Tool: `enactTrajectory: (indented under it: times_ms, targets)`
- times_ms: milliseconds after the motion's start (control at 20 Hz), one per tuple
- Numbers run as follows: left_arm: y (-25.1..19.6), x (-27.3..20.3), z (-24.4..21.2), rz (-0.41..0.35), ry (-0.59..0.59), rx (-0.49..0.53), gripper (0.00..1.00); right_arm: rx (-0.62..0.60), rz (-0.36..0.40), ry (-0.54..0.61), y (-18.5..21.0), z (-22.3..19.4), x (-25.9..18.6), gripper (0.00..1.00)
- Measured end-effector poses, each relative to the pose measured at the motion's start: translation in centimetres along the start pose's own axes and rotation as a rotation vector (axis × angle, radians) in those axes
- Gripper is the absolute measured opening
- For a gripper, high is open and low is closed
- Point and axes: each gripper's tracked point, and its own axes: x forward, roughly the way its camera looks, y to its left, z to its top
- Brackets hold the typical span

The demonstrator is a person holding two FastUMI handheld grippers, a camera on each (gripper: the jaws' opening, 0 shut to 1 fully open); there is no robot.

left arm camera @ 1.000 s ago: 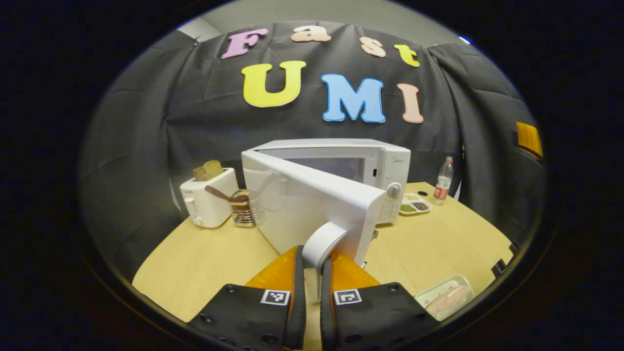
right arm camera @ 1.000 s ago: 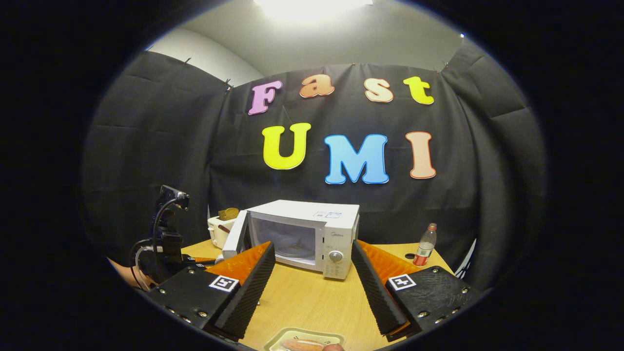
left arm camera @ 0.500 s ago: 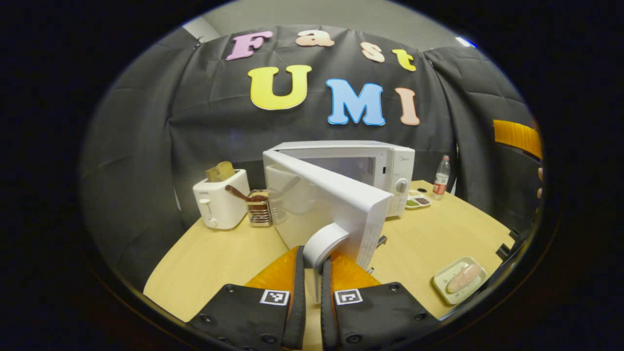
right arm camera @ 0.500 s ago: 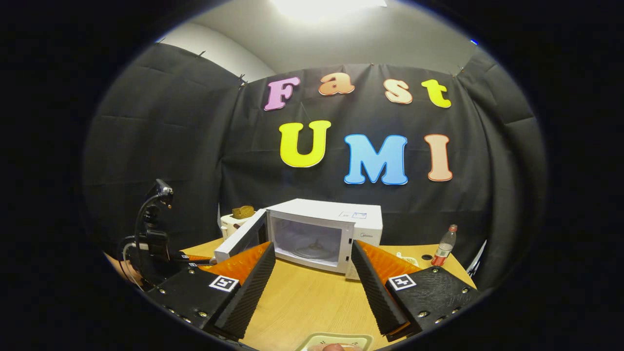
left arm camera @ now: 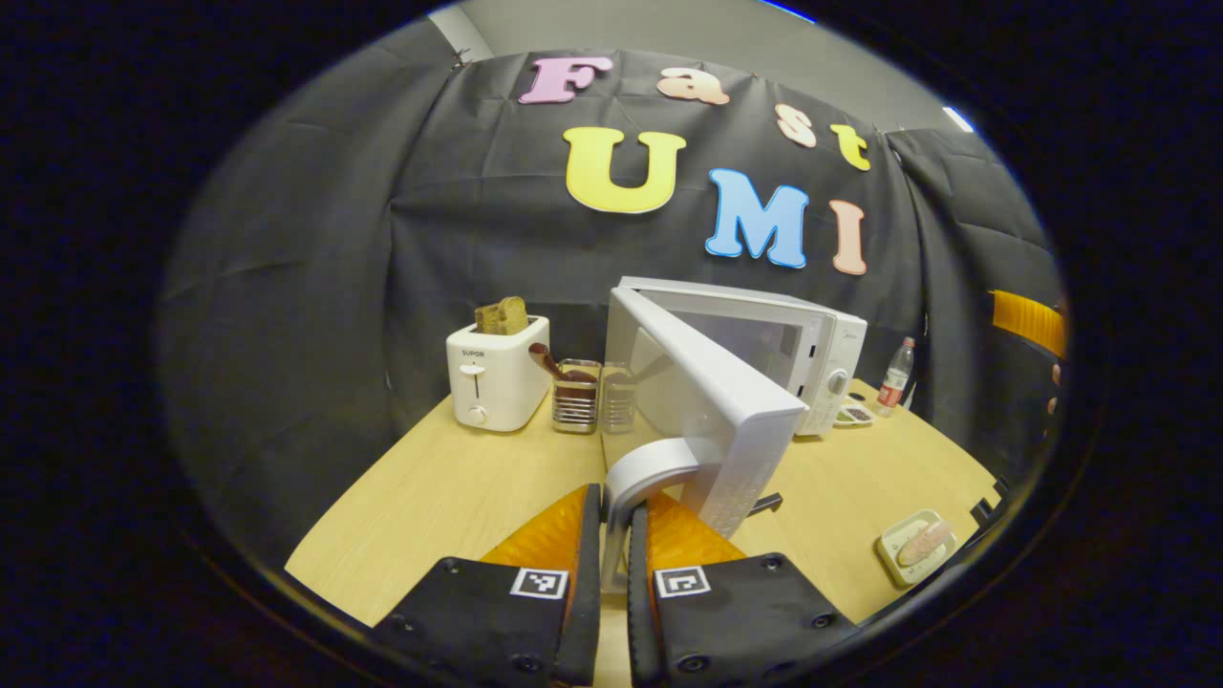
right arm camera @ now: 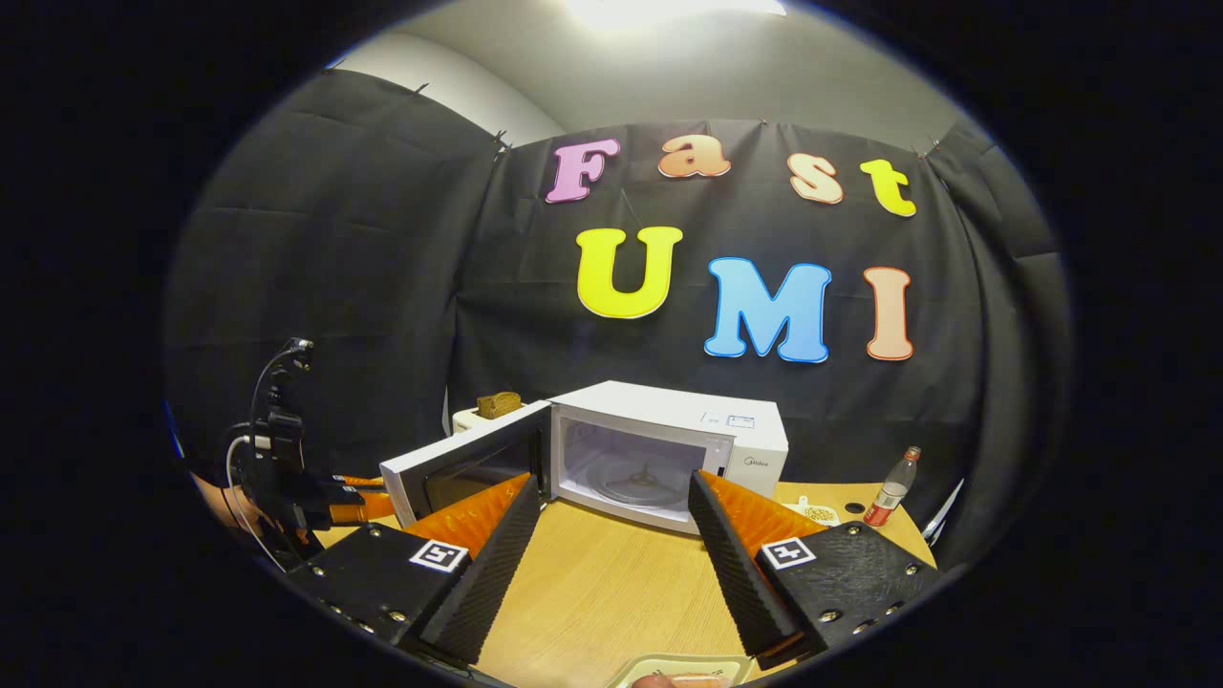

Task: Open the microwave oven with the left hand, put the food in, and close the microwave oven.

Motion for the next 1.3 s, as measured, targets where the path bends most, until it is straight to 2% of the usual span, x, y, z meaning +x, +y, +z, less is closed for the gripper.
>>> enactTrajectory:
  times_ms: [100,150,200,250,450,550,750,800,1300]
  targets:
    - [0.6,-0.4,-0.2,0.018,0.005,-0.002,0.22,-0.019,0.026,0.025,-0.5,-0.5,0.1,0.96]
    - [0.9,-0.9,-0.5,0.038,0.005,0.002,0.31,-0.029,0.051,0.045,-0.7,-1.0,0.1,0.96]
    - [1.0,-1.5,-0.7,0.054,-0.002,0.004,0.29,-0.052,0.074,0.074,-1.0,-1.7,-0.1,0.96]
    - [1.4,-2.3,-0.8,0.081,-0.006,0.007,0.43,-0.084,0.091,0.101,-1.7,-2.5,-0.2,0.96]
    - [1.8,-4.8,-0.8,0.195,-0.030,-0.031,0.84,-0.206,0.191,0.232,-3.9,-6.7,-0.7,0.96]
    - [1.3,-6.0,-0.1,0.246,-0.059,-0.050,0.92,-0.253,0.255,0.301,-4.7,-9.0,-1.0,0.96]
    - [0.7,-7.7,0.9,0.318,-0.080,-0.043,0.99,-0.322,0.416,0.445,-5.2,-14.4,-2.5,0.96]
    - [0.6,-8.2,1.2,0.331,-0.084,-0.041,0.95,-0.343,0.452,0.479,-5.3,-15.7,-3.0,0.96]
    - [-1.1,-11.7,2.2,0.442,-0.100,-0.021,0.96,-0.424,0.725,0.774,-5.5,-25.6,-6.6,0.96]
